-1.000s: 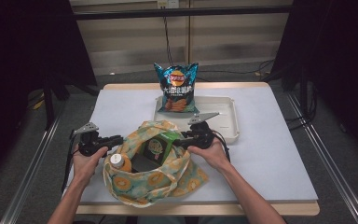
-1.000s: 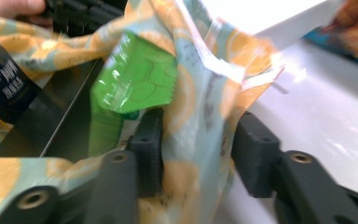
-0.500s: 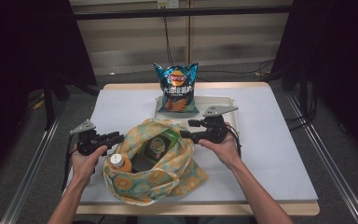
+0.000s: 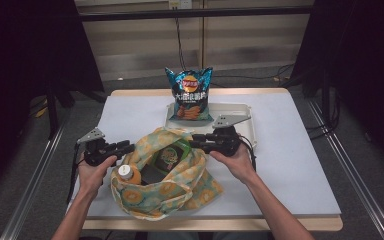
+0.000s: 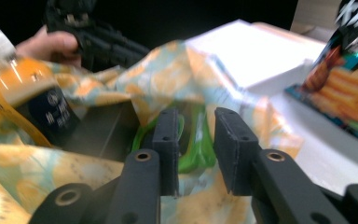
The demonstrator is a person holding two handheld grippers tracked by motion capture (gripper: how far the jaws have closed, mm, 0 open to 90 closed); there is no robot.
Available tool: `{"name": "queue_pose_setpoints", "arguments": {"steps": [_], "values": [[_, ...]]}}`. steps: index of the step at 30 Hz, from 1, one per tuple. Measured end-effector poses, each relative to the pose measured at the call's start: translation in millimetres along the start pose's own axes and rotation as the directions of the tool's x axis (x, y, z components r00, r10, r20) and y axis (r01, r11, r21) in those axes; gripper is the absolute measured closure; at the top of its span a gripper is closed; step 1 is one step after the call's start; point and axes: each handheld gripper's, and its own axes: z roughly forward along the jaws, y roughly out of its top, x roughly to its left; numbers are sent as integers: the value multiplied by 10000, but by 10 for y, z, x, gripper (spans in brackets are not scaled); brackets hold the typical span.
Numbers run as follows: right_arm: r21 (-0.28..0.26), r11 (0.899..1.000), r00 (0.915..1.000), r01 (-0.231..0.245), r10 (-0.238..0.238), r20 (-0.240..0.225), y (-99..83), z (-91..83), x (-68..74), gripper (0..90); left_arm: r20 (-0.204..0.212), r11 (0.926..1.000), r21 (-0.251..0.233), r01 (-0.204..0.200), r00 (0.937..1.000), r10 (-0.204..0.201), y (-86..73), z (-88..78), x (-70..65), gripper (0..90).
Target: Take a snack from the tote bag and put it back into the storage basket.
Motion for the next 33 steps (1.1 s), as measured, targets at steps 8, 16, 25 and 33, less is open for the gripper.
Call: {"name": "queue_pose_setpoints", "arguments": {"steps": [8, 16, 25, 33], "values": [[700, 9972, 9995, -261, 249, 180, -142, 186, -88, 581, -13, 9998, 162, -116, 9999, 116, -12, 22, -3, 653], [1089, 9930, 9986, -451, 478, -219, -214, 399, -70, 588, 26, 9999, 47, -115, 9999, 115, -4, 7, -6, 658], [1170, 9916, 9964, -549, 619, -575, -152, 574, -26, 649, 445, 9990, -440, -66, 9990, 86, 82, -39, -64, 600], [483, 9957, 9948, -797, 825, -602, -59, 556, -15, 714, 1163, 9958, -701, -597, 9909, 676, 230, -83, -194, 416]]}}
